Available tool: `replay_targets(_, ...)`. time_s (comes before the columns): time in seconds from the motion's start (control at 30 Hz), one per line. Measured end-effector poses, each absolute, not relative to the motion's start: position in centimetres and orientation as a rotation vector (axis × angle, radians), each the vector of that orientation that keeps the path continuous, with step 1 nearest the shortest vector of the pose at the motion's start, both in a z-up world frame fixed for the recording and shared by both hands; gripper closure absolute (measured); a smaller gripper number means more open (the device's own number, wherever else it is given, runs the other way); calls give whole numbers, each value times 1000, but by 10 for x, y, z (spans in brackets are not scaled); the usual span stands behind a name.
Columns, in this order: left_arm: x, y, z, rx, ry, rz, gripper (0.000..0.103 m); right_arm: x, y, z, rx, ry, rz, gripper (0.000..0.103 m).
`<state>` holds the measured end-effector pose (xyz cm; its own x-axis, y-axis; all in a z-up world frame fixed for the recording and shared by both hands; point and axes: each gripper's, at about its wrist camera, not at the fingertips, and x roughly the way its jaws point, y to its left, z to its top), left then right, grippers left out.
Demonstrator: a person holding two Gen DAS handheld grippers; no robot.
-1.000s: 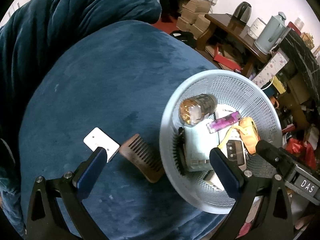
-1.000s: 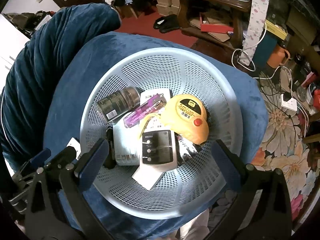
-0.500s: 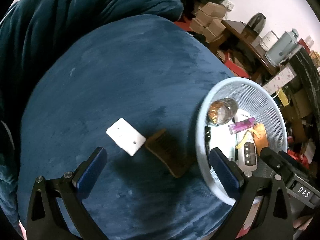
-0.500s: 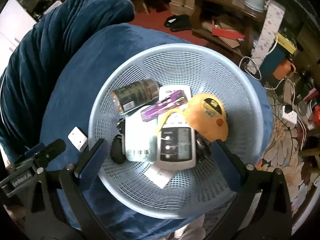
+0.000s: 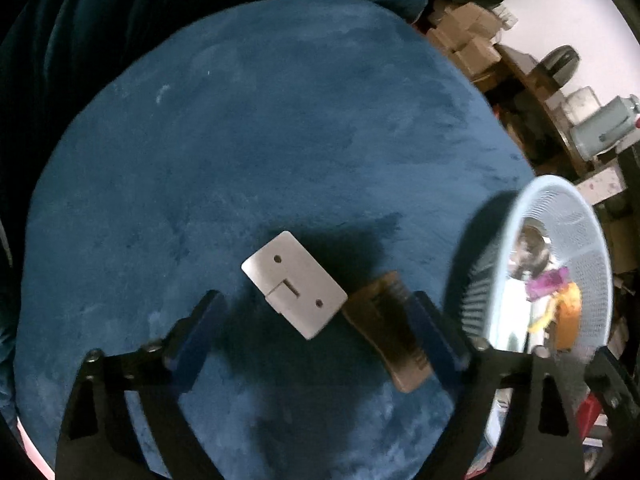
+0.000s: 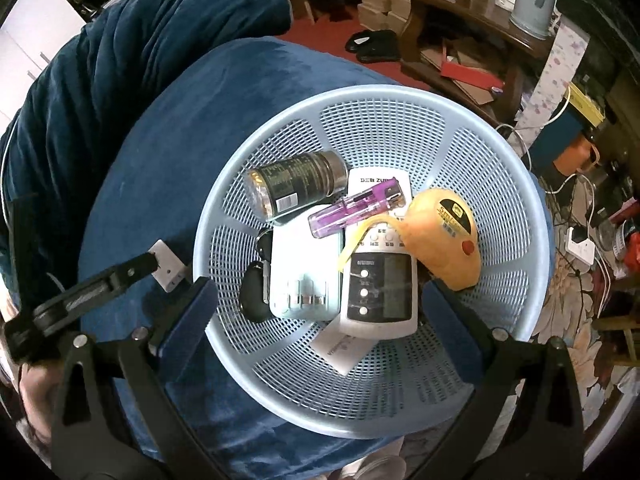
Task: Organize rigid objects
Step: 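Grasp the white plug charger with the left tool while the right tool moves toward the comb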
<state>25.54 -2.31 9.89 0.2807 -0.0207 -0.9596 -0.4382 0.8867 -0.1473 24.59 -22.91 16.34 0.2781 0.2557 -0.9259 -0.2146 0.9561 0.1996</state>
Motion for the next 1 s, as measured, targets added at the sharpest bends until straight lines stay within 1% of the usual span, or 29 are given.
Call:
replay_targets(0.13, 266, -25, 83, -395, 1293, 309, 22, 247, -225, 162, 15, 1250, 325, 0)
replay_targets(0.2, 271, -25, 77, -388, 1294, 325, 27, 249, -225, 161, 3, 1250, 328, 0)
replay_targets(0.37, 281, -19, 67, -366, 1300, 393, 35, 249, -224, 159, -21, 1249, 331, 0)
replay_targets(0.47, 278, -14, 63, -347, 1313, 414, 53, 250, -225, 157, -33, 1251, 330, 0)
replay_targets(0.5, 275, -11, 62, -355, 1315, 412, 56, 250, -225, 156, -36, 1253, 330, 0)
replay_targets(0.67, 268, 4, 60, -415, 1317, 386, 57, 250, -221, 155, -35, 1261, 339, 0)
replay_targets(0.73, 266, 6, 59, -419, 1324, 380, 54, 248, -219, 155, -38, 1262, 349, 0)
replay_targets(0.83, 261, 10, 52, -422, 1351, 373, 47, 246, -216, 155, -53, 1260, 356, 0)
replay_targets(0.93, 255, 6, 41, -450, 1352, 360, 45, 248, -215, 154, -54, 1261, 357, 0)
replay_targets(0.97, 254, 6, 40, -452, 1344, 356, 47, 247, -215, 153, -55, 1261, 359, 0)
replay_targets(1.0, 253, 7, 41, -460, 1332, 349, 53, 247, -214, 153, -58, 1260, 361, 0)
